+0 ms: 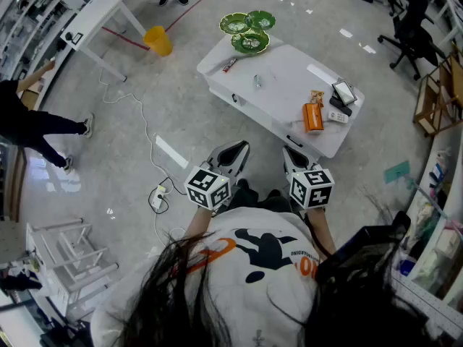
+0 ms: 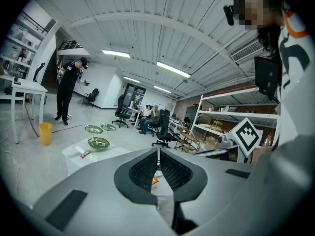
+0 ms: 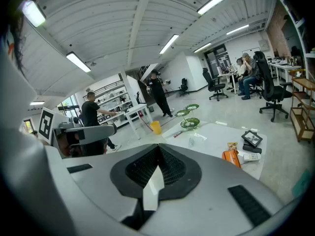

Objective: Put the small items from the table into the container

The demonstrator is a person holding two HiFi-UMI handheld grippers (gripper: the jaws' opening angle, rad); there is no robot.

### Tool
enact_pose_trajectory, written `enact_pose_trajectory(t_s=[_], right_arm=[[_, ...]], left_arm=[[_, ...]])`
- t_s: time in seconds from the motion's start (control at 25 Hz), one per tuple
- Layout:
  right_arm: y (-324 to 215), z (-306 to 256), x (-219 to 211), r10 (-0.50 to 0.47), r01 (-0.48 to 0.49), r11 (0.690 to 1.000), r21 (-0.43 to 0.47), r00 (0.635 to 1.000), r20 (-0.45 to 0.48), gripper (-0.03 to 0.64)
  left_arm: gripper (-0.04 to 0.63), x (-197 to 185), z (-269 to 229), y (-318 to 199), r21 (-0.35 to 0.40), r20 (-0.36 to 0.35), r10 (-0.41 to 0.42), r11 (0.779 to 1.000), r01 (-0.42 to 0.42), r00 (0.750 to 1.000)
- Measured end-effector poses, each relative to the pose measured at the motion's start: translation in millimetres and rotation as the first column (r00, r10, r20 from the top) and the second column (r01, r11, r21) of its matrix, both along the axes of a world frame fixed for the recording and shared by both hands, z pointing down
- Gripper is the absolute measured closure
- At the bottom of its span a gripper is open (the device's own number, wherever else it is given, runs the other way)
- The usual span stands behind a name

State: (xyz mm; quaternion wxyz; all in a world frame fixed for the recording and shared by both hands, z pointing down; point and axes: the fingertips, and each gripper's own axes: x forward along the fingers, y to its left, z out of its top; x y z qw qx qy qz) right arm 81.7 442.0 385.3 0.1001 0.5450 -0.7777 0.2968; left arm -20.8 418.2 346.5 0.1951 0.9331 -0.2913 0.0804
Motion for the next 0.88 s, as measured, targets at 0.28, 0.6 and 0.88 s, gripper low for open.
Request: enact_pose_trajectory(t_s=[0.28,0.6,0.88], right_arm=[[9,3,13,-0.001,0.001,1.000,-0.004,1.000,-0.006,0.601],[10,1,29,0.000,0.000,1.000,0.016,1.000,-0.006,0.601],[13,-3,39,-0.014,0.012,0.999,0.044,0.999,0.034,0.601]], left_arm=[[0.584,3,4,7,-0.014,-0.004,-0.026,1.000,0.026,1.000],[0.584,4,5,6,-0.042,-0.043,-0.079,0.996,0.077,0.996],[0.584,22,7,13,-0.013,-0.028,-0.066,0.998,0.066,0.997]])
